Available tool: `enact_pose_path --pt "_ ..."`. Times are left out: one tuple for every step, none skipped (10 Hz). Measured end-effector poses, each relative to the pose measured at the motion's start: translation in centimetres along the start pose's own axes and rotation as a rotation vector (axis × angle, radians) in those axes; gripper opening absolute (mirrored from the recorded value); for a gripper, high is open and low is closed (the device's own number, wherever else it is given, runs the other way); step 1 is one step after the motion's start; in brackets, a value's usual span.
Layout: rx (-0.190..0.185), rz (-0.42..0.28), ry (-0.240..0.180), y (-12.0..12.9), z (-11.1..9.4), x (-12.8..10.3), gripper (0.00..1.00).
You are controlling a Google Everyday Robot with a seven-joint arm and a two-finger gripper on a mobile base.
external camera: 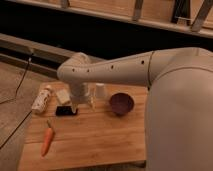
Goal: Push the ceramic bowl across the table
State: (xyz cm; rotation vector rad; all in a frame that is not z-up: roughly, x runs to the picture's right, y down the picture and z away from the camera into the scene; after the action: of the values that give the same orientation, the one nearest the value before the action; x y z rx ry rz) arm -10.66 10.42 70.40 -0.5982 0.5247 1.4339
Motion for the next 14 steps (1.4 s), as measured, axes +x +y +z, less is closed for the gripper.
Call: enact_pose_path --pt "-0.009 -0.008 0.008 -0.1 0.4 -0.1 0.65" --pt "-0.022 -0.016 0.014 -0.3 1.0 -0.5 0.65" --pt "-0.040 -0.024 0.022 -0.8 1.8 -1.3 0.65" --pt "-0.044 -0.026 0.027 -1.2 2.3 -1.7 0.65" --pt "-0.049 -0.029 0.032 -1.7 2.9 -2.3 0.65" --pt "-0.052 -0.032 0.040 -2.6 3.9 -3.3 0.65" --pt "-0.052 -0.033 0.043 -3.1 4.5 -4.0 0.65" --pt "-0.048 -0.032 0.050 -3.8 5.4 -4.7 0.65" --pt "-0.042 -0.028 0.060 -4.6 6.3 -5.4 0.65" --pt "-0.037 -0.022 0.068 -5.3 7.1 -6.0 0.65" --pt "-0.036 -0.017 0.073 -5.7 7.8 -6.7 0.65" --pt "-0.035 -0.009 0.079 -6.3 8.7 -7.5 0.65" --pt "-0.037 0.004 0.084 -7.0 9.8 -8.5 0.65" --pt "-0.040 0.009 0.086 -7.3 10.3 -8.9 0.65"
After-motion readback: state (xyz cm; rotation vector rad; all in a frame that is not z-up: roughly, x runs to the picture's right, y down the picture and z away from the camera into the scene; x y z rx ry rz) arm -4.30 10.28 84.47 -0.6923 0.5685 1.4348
